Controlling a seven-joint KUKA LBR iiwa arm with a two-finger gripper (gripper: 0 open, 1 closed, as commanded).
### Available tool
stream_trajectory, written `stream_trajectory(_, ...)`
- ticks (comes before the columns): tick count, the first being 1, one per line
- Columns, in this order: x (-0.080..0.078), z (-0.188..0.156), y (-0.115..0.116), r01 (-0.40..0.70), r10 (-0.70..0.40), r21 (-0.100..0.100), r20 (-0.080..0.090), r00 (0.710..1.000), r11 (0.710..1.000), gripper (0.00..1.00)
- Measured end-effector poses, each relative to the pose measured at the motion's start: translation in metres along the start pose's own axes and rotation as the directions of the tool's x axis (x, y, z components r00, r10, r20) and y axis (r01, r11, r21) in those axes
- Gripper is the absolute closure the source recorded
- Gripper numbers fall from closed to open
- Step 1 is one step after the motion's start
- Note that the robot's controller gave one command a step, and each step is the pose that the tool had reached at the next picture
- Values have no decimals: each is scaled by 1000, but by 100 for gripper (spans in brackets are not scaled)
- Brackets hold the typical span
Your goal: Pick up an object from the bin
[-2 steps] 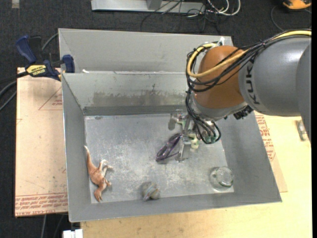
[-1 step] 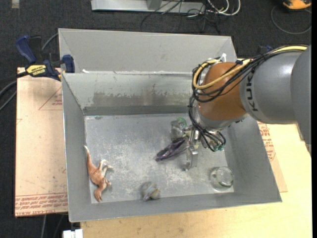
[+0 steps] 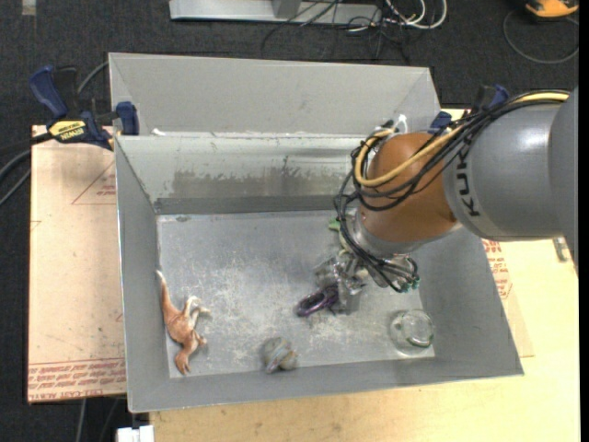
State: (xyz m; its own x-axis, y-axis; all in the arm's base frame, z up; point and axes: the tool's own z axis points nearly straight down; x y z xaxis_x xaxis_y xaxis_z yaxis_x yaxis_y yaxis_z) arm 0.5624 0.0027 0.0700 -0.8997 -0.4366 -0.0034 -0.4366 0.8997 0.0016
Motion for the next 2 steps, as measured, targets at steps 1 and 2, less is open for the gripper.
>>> stream_trajectory(1,0,0,0,0,0,0,0,1000,1000,100)
stream_trajectory(2,1,-158,15,-21,21,0,3,1000,1000,100)
